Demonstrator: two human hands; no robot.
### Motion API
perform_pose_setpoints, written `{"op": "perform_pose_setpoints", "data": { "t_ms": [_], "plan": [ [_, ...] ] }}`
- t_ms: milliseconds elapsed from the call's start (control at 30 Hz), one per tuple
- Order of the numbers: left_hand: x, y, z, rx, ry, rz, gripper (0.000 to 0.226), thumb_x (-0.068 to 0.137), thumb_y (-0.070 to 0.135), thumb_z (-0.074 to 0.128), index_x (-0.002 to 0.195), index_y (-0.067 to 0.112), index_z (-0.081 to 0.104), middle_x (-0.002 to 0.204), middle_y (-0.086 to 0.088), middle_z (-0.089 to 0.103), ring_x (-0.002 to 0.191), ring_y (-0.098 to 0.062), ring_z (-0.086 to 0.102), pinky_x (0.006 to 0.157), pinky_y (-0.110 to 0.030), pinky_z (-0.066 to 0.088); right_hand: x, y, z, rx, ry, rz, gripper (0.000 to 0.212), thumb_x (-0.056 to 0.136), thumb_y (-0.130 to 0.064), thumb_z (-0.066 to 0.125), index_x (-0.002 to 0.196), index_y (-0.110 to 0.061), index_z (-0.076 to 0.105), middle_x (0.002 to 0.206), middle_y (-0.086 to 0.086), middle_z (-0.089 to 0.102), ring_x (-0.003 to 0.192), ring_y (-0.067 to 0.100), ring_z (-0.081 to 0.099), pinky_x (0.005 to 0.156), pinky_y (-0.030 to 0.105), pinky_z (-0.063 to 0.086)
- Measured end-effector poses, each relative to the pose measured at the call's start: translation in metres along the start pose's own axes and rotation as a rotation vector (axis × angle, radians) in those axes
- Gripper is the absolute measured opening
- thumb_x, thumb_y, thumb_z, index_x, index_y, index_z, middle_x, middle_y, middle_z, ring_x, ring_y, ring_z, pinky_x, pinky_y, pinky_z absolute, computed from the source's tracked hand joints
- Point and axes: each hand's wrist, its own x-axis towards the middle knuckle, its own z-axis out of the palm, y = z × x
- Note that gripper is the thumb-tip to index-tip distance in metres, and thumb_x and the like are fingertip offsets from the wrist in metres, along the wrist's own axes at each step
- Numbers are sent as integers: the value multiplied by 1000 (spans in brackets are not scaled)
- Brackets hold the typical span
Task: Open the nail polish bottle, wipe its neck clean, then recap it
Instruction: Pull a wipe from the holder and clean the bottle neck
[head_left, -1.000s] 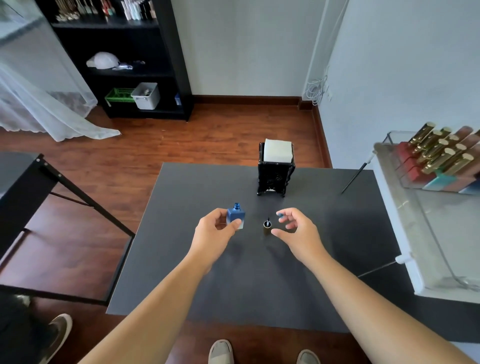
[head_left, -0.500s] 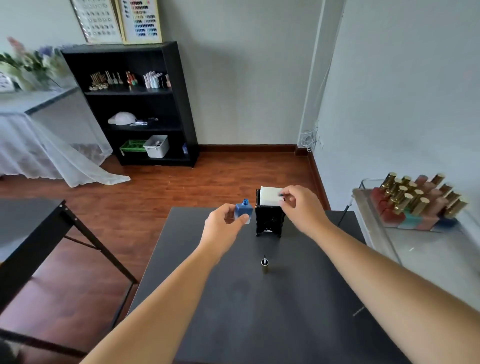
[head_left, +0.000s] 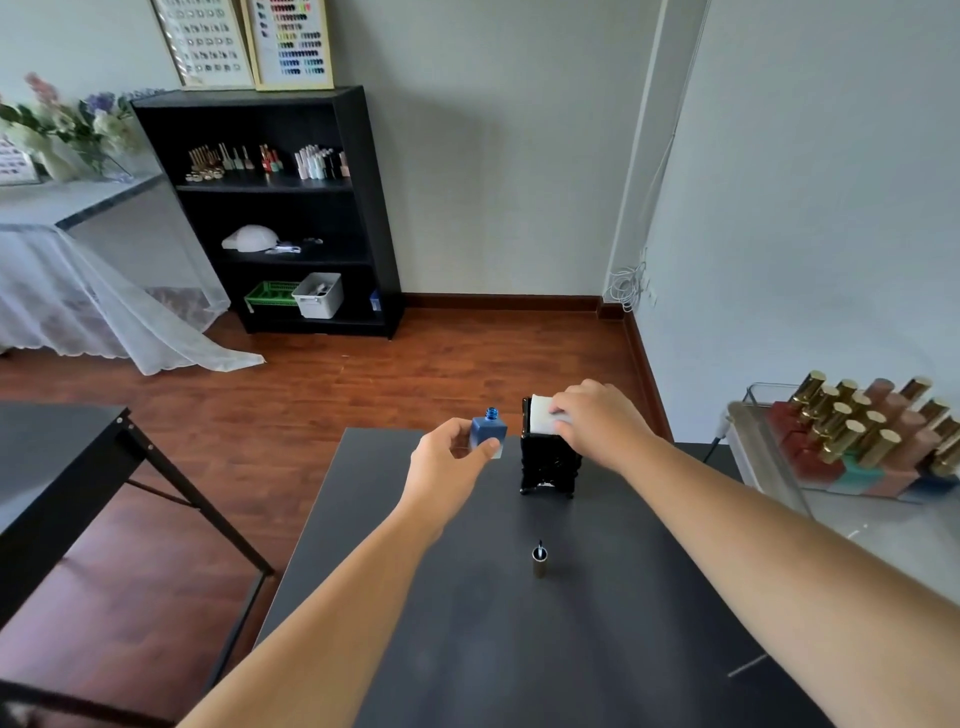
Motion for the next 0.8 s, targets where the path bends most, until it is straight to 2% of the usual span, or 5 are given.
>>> {"op": "perform_pose_setpoints", "data": {
  "t_ms": [267, 433, 500, 667, 800],
  "plan": [
    [1, -6, 3, -11, -19, 9, 8, 85, 25, 66, 91, 30, 66, 95, 3, 74, 95, -21, 67, 87, -34, 51, -2, 0, 3, -70, 64, -64, 27, 87, -21, 46, 110, -18, 59, 101, 1, 71, 95, 24, 56, 81, 33, 37],
    [1, -4, 5, -17, -31, 3, 8, 85, 26, 66, 92, 31, 66, 94, 6, 74, 94, -18, 67, 84, -29, 50, -4, -4, 5, -40, 116, -3, 17, 87, -17, 46, 90, -18, 62, 91, -2, 68, 88, 23, 54, 75, 33, 34],
    [0, -5, 5, -22, -34, 2, 9, 85, 26, 66, 92, 31, 66, 94, 6, 74, 95, -18, 67, 86, -31, 51, -3, -5, 4, 113, 115, 85, 16, 84, -14, 49, 84, -16, 65, 88, -2, 65, 87, 23, 55, 73, 31, 33],
    [-3, -7, 8, -35, -35, -14, 8, 85, 25, 66, 89, 32, 67, 93, 4, 75, 96, -21, 68, 89, -35, 52, -2, -3, -1, 732, 53, 508, 12, 78, -12, 54, 71, -13, 65, 78, -4, 64, 72, 17, 57, 63, 30, 45],
    [-7, -9, 10, -45, -44, -20, 8, 85, 26, 66, 87, 33, 68, 93, 4, 75, 96, -21, 68, 92, -39, 52, 1, 3, -6, 1098, 27, 771, 15, 68, -9, 56, 54, -10, 51, 65, -1, 51, 60, 17, 39, 56, 29, 30]
  ]
}}
